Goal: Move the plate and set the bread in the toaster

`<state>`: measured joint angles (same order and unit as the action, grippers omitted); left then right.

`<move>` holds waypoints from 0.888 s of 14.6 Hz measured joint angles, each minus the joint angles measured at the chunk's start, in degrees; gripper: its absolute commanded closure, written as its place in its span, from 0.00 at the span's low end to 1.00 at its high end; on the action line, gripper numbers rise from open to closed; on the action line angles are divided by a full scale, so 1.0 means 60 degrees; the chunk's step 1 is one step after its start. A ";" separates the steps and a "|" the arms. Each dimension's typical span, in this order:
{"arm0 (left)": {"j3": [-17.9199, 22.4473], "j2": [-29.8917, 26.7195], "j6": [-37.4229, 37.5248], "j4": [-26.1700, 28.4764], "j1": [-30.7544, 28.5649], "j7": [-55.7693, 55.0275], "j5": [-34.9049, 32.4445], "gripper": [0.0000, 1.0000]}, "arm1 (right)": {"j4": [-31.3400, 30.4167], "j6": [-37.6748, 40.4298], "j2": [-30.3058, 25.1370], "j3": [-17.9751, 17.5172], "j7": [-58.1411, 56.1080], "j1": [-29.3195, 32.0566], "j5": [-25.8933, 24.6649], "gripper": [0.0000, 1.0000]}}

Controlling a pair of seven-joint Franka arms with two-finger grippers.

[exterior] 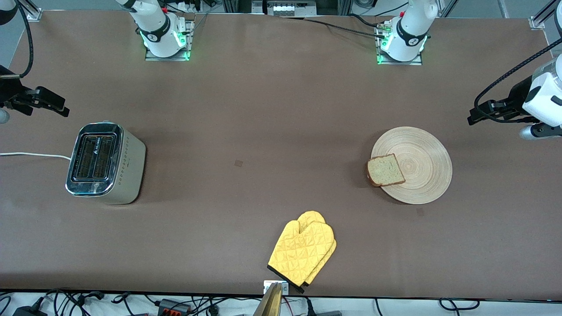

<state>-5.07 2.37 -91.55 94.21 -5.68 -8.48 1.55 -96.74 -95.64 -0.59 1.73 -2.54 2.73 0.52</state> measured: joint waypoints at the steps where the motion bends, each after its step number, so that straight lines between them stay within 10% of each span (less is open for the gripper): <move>1: 0.0000 0.0000 0.0000 0.0000 0.0000 0.0000 0.0000 0.00 | -0.0003 0.0003 -0.0004 0.0000 0.0000 0.0000 0.0000 0.00; 13: 0.0103 0.0106 -0.0008 -0.0002 -0.0240 0.0000 0.0108 0.00 | -0.0142 -0.0079 -0.0045 -0.0015 0.0000 -0.0009 0.0000 0.00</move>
<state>-4.46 3.01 -91.60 94.19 -7.12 -8.48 2.20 -97.59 -96.12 -0.86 1.64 -2.54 2.67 0.52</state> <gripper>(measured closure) 0.000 0.000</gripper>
